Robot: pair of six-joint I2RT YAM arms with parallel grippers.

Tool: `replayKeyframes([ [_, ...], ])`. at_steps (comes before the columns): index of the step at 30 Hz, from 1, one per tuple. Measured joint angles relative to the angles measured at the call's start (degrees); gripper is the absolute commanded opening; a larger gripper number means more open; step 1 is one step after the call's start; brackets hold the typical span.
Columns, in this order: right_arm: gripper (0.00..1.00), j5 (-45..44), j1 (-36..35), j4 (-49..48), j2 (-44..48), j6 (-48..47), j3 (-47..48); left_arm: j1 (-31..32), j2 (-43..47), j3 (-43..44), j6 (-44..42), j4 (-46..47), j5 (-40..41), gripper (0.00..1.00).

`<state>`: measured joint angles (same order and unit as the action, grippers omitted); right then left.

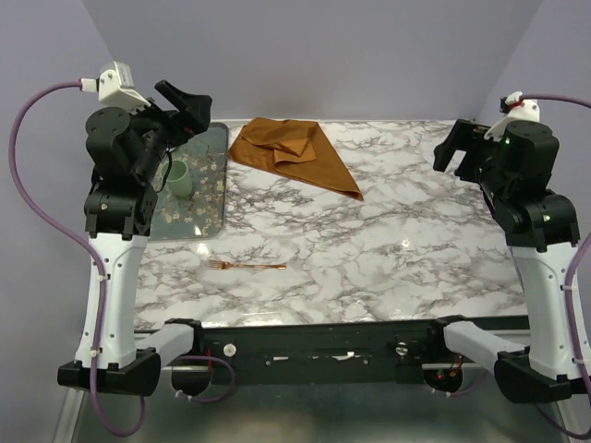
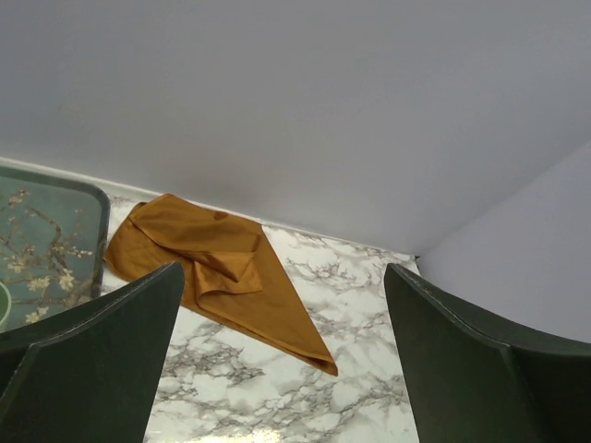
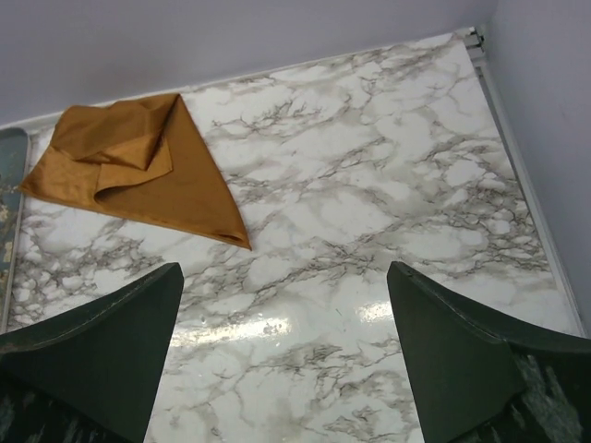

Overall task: Fold the napkin, place the utensils inside, and roll it up
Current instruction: Move the napkin to the centre of the board

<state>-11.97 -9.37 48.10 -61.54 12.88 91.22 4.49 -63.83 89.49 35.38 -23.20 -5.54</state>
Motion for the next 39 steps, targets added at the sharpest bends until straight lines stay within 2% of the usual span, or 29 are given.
replayKeyframes([
  [5, 1.0, 5.49, -0.81, -4.24, -6.69, -0.02, -3.23, 0.02, -0.66, -2.36, 0.46, 0.55, -2.69, 0.97],
  [8, 1.0, 9.16, -3.61, -8.46, -14.51, 0.46, -6.27, 0.83, -2.54, -5.29, 0.76, 0.9, -4.42, 0.96],
  [14, 1.0, 13.18, -9.46, -12.37, -34.53, 1.57, -5.14, 10.73, -16.31, -4.9, -4.85, -2.36, -1.49, 0.96],
  [17, 1.0, 13.64, -11.3, -12.83, -42.14, 0.07, -2.78, 13.55, -28.5, -1.33, -8.09, -4.48, 0.52, 0.96],
  [21, 1.0, 13.68, -12.5, -13.03, -46.56, -4.37, -2.19, 13.51, -42.62, 3.32, -10.38, -5.42, 2.32, 0.96],
  [22, 1.0, 13.64, -12.48, -13.03, -47.15, -5.46, -1.99, 13.49, -44.85, 3.96, -10.73, -5.42, 2.49, 0.94],
  [23, 1.0, 13.27, -12.41, -13.0, -47.98, -6.64, -1.51, 13.31, -48.74, 5.57, -11.23, -5.84, 2.8, 0.87],
  [27, 0.98, 11.78, -12.28, -13.77, -51.41, -11.06, -0.26, 13.14, -60.43, 15.85, -12.92, -6.47, 3.34, 0.83],
  [32, 0.91, 11.58, -11.82, -13.86, -54.93, -13.2, 0.07, 13.16, -67.17, 22.8, -13.66, -5.42, 3.37, 0.79],
  [39, 0.84, 13.25, -9.03, -14.08, -57.83, -13.4, 0.37, 13.16, -74.51, 33.35, -14.45, -5.29, 3.48, 0.79],
])
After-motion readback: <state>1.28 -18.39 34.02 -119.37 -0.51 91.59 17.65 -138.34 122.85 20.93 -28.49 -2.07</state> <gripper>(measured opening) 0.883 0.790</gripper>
